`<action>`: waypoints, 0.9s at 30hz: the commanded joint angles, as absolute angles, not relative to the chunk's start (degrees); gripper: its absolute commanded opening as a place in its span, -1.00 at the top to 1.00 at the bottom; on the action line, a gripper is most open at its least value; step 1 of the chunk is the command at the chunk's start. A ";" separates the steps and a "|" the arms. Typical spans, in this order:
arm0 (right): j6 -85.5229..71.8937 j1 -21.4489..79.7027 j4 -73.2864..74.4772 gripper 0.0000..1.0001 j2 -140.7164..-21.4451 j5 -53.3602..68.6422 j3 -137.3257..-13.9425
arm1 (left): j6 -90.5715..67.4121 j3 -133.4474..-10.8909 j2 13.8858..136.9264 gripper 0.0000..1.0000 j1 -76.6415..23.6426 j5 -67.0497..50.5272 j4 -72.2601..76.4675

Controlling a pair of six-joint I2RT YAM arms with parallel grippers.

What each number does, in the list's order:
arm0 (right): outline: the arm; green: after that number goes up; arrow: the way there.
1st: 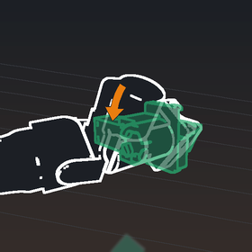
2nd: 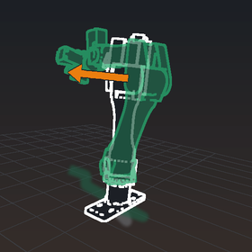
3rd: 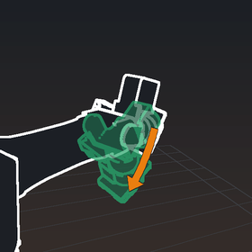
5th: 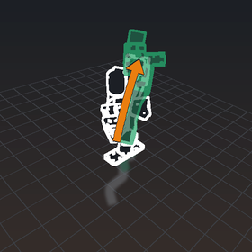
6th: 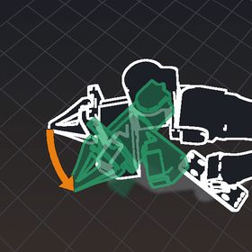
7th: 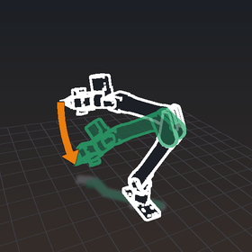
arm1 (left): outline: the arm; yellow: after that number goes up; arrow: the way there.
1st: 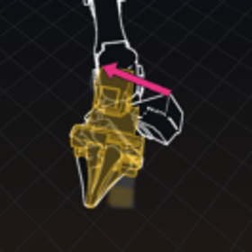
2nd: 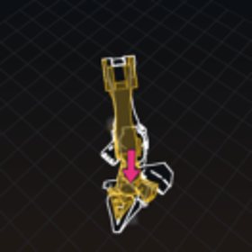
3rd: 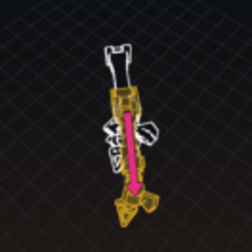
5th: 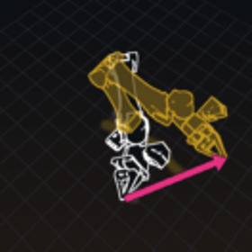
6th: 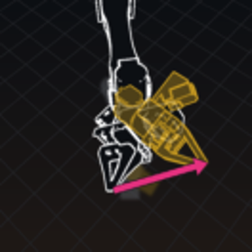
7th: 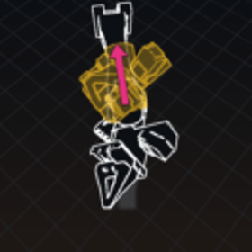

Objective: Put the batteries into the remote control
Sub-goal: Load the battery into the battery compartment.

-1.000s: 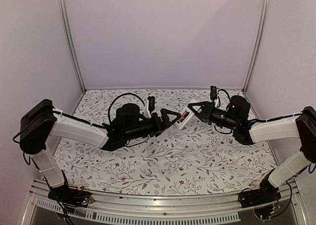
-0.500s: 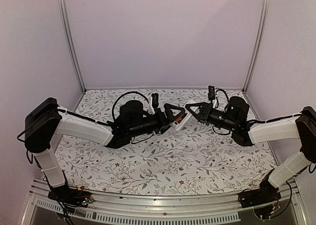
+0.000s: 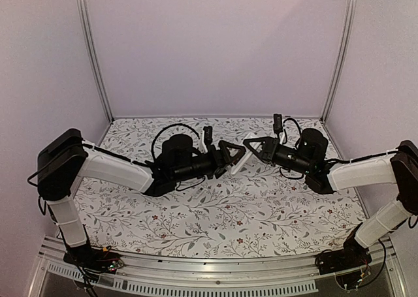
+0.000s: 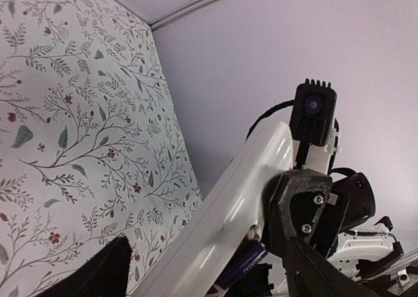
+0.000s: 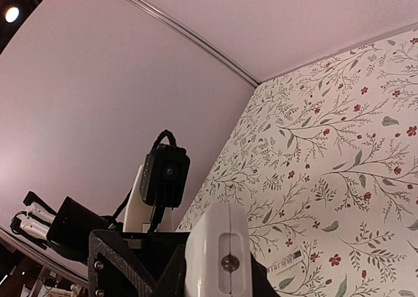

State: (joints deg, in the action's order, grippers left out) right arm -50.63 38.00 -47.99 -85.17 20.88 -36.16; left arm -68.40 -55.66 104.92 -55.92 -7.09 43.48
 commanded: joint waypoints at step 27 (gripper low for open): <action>-54.30 38.34 -53.16 1.00 -81.48 20.72 -37.62 | -69.69 -55.90 107.62 -0.03 -55.21 -10.44 47.07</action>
State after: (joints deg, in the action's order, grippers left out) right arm -52.58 38.24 -48.03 -83.29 20.01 -36.16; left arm -70.08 -55.99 106.76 -55.33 -9.45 47.75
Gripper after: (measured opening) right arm 0.192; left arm 0.526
